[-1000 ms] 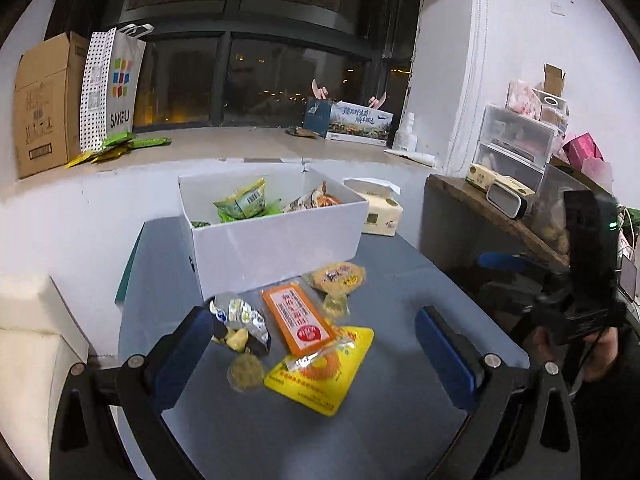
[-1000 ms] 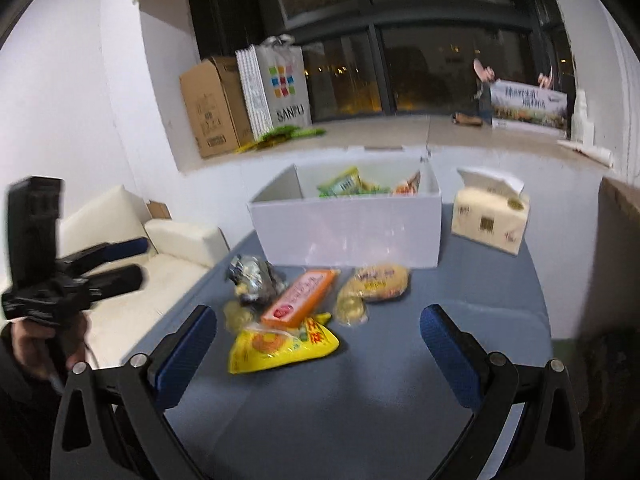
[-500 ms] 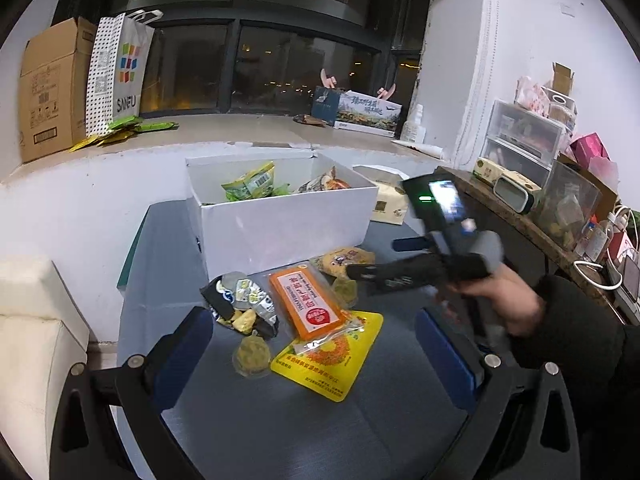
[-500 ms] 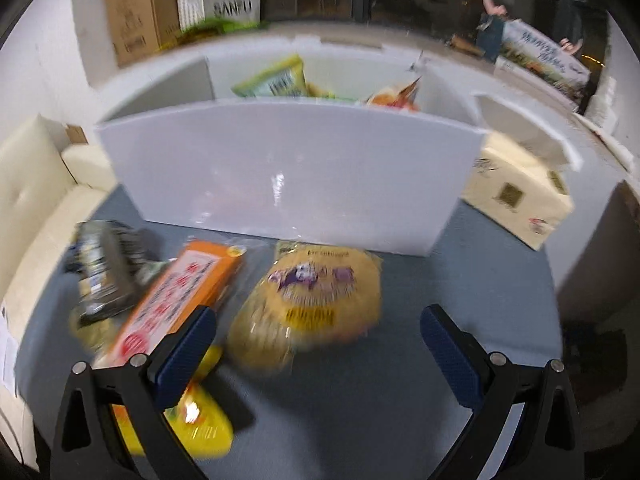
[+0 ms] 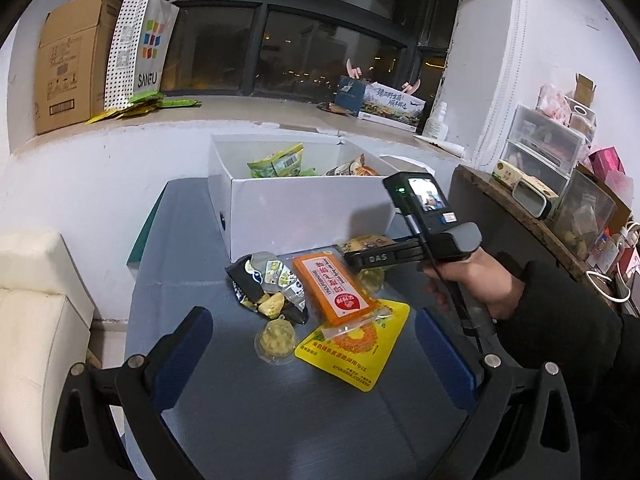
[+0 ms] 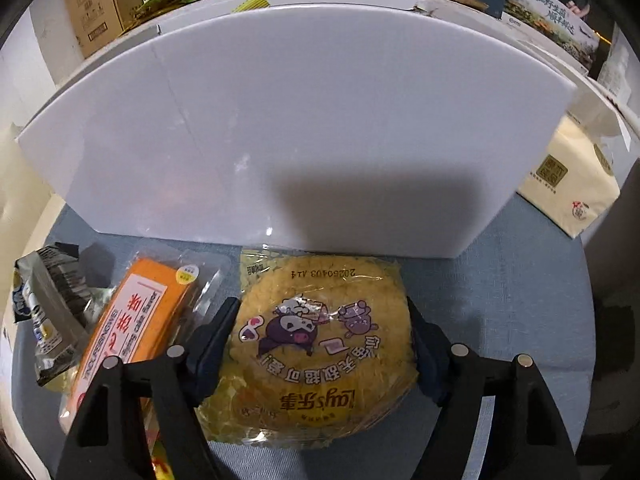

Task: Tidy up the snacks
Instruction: 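Grasp the round yellow cracker pack with the right tool while the left grasps a dark snack bag, then lower both packs into the white box and open both tools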

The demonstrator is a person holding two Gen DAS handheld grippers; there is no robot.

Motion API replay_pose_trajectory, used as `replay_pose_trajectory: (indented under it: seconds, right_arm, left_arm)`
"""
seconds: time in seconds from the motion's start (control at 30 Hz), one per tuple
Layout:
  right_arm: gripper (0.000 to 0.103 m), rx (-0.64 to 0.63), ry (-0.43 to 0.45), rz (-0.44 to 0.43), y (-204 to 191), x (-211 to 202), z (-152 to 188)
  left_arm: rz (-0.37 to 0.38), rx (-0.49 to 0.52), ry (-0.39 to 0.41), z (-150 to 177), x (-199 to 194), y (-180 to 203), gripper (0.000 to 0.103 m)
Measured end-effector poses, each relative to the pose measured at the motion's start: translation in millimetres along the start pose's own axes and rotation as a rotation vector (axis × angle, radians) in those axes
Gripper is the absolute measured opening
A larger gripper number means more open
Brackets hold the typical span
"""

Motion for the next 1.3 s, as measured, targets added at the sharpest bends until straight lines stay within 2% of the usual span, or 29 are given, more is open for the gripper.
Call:
replay_pose_trajectory:
  seconds: [0.2,0.4,0.53,0.63,0.73,0.8,0.9,0.97,1.0,1.03,1.13,1.3]
  right_arm:
    - [0.080,0.014,0.072,-0.059,8.1,-37.1,18.0]
    - [0.080,0.041,0.216,-0.151,20.0,-110.1,49.5]
    - [0.080,0.050,0.301,-0.192,22.5,-151.0,74.4]
    - [0.080,0.061,0.342,-0.215,25.5,-171.2,96.5]
    - [0.080,0.069,0.355,-0.247,14.8,-175.6,98.8]
    - [0.080,0.070,0.356,-0.260,13.6,-172.7,99.5]
    - [0.080,0.070,0.355,-0.271,11.5,-169.3,102.5]
    - [0.080,0.082,0.354,-0.289,12.4,-167.1,104.0]
    - [0.080,0.084,0.353,-0.296,12.5,-165.9,105.0]
    - [0.080,0.087,0.357,-0.299,12.4,-166.7,105.8]
    - [0.080,0.080,0.361,-0.302,10.9,-168.6,109.9]
    - [0.080,0.081,0.377,-0.302,10.1,-171.1,112.6]
  left_arm:
    - [-0.002,-0.002,-0.014,-0.5,8.3,-1.0,0.103]
    - [0.016,-0.067,-0.076,-5.5,40.3,-11.3,0.103]
    - [0.087,-0.217,-0.127,-11.2,70.1,-31.3,0.103]
    - [0.156,-0.422,-0.179,-13.4,99.0,-55.9,0.103]
    - [0.178,-0.554,-0.216,-15.3,122.5,-70.9,0.102]
    - [0.185,-0.598,-0.245,-17.4,135.5,-71.2,0.102]
    - [0.190,-0.598,-0.275,-22.1,150.5,-64.7,0.101]
    - [0.220,-0.631,-0.287,-23.8,160.6,-64.4,0.094]
    - [0.202,-0.636,-0.264,-27.8,161.8,-67.7,0.082]
    - [0.181,-0.639,-0.267,-29.3,163.9,-71.1,0.062]
    - [0.246,-0.596,-0.235,-34.1,161.9,-66.6,0.061]
    - [0.157,-0.393,-0.088,-46.3,112.8,-55.1,0.061]
Point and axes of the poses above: each gripper's, at about its wrist camera, not at the fingertips, and x roughly the way its jaws point, y to its right, z to its underside, the point moved 10 cm from there along x, roughly the way its jaws point, and after that the axes turned 14 degrees about -y, right-handed, at the moved point
